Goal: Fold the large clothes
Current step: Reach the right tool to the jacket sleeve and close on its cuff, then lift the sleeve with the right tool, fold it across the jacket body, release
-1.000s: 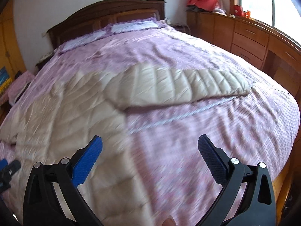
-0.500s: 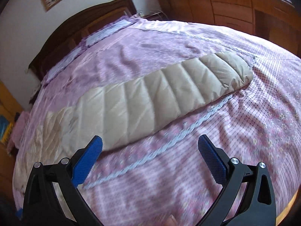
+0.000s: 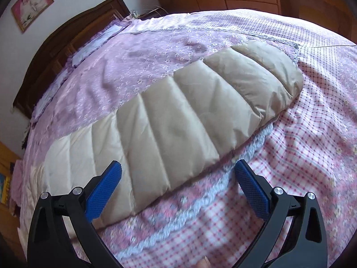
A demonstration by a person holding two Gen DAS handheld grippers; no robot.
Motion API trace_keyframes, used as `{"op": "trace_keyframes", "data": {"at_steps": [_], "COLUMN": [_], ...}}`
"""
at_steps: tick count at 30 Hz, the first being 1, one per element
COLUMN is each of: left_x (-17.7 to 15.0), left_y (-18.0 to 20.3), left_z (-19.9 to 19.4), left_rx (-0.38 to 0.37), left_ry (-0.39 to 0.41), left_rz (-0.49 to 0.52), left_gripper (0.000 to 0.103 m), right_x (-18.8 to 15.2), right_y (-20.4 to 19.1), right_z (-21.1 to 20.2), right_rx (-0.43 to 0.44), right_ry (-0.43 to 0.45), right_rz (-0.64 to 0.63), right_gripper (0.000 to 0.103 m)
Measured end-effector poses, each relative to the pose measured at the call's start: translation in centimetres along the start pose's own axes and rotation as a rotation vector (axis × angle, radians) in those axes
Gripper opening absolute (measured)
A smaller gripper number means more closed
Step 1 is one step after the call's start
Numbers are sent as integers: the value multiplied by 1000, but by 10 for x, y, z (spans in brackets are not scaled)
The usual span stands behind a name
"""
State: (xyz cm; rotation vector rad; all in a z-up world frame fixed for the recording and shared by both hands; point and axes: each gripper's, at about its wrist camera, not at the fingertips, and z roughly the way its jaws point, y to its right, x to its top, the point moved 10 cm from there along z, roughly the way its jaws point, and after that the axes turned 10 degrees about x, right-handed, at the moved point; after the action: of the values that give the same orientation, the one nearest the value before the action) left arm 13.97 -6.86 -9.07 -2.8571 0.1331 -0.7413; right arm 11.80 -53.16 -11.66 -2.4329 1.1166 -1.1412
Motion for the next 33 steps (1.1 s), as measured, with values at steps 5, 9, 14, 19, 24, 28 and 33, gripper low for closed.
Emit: {"op": "trace_keyframes", "data": {"at_steps": [5, 9, 14, 19, 24, 28, 33], "left_x": [-5, -9, -14, -16, -18, -18, -16], "left_y": [6, 11, 14, 15, 14, 12, 8], "left_z": [9, 13, 15, 19, 19, 14, 8], "left_rx": [-1, -12, -20, -27, -33, -45, -44], "left_ry": [-27, -37, -50, -61, -56, -49, -28], "left_rz": [20, 37, 42, 38, 36, 32, 40], "left_gripper": [99, 99, 99, 99, 99, 99, 99], "right_x": [7, 12, 18, 18, 18, 13, 2], "right_y": [8, 12, 0, -24, -64, -97, -140], "right_z": [-2, -15, -34, -55, -78, -95, -113], "right_rx": [-30, -22, 48, 95, 153, 216, 315], "right_ry": [13, 40, 73, 101, 137, 151, 144], "right_rz": [-17, -25, -53, -96, -172, -221, -256], "right_gripper": [60, 27, 10, 9, 6, 5, 5]}}
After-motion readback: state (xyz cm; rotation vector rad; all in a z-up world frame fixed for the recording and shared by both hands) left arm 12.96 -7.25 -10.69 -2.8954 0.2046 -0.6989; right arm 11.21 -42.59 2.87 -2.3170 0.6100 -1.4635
